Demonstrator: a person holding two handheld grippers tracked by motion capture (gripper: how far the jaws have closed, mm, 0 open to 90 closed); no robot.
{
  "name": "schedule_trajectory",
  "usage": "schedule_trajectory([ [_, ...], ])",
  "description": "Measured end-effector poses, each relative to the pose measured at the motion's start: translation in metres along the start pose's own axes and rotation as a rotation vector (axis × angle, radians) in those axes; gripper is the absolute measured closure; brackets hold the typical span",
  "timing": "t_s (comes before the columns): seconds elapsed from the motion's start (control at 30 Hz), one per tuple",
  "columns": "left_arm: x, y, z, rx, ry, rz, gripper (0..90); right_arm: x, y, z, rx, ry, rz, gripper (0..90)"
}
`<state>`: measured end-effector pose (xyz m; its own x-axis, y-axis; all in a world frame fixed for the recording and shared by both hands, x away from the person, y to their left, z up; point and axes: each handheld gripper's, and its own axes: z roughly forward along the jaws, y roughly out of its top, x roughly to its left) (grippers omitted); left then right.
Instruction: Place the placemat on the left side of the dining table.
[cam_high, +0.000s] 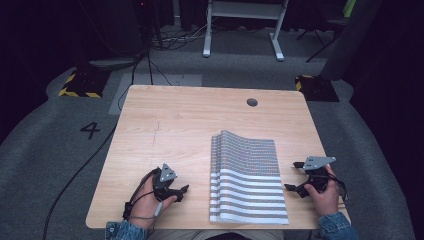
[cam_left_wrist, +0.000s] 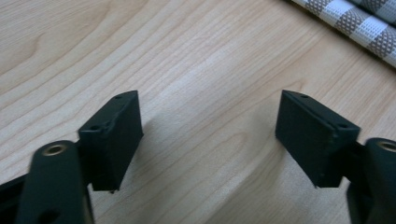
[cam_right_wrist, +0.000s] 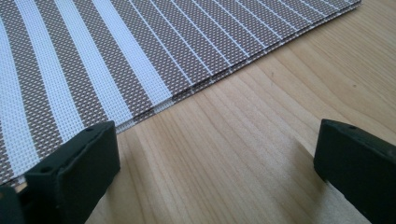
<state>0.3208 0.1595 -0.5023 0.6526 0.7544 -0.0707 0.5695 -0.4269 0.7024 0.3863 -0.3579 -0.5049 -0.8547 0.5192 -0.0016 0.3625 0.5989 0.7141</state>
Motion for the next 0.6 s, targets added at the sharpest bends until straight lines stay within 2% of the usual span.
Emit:
schedule_trajectory([
  [0.1,0.003,0.001,-0.007,-0.001,-0.024,-0.038,33.6,0.000,0.000,0.001,-0.003,0.000,-0.001,0.4],
  [0.2,0.002,0.004,-0.012,-0.024,-0.018,-0.041,34.8,0.000,0.000,0.001,-0.003,0.000,-0.004,0.3],
  [0.3,-0.004,0.015,-0.024,-0.052,-0.026,-0.023,34.9,0.001,0.002,0.002,0.002,-0.003,0.004,0.2],
  [0.33,-0.004,0.015,-0.024,-0.052,-0.026,-0.023,34.9,0.001,0.002,0.002,0.002,-0.003,0.004,0.2],
  [0.37,-0.007,0.018,-0.025,-0.055,-0.044,-0.026,34.9,0.002,0.002,0.002,0.004,-0.003,0.004,0.2],
  [0.43,-0.012,0.025,-0.027,-0.072,-0.053,-0.006,34.8,0.002,0.002,0.002,0.004,-0.004,0.006,0.3],
  [0.47,-0.018,0.033,-0.028,-0.084,-0.079,0.006,34.7,0.001,0.002,0.002,0.000,-0.005,0.007,0.5],
  [0.5,-0.018,0.033,-0.028,-0.084,-0.079,0.006,34.7,0.001,0.002,0.002,0.000,-0.005,0.007,0.5],
  [0.57,-0.027,0.045,-0.028,-0.108,-0.124,0.021,34.7,0.001,0.002,0.002,-0.003,-0.007,0.004,0.5],
  [0.6,-0.029,0.050,-0.028,-0.113,-0.133,0.029,34.7,0.001,0.002,0.002,-0.002,-0.007,0.004,0.5],
])
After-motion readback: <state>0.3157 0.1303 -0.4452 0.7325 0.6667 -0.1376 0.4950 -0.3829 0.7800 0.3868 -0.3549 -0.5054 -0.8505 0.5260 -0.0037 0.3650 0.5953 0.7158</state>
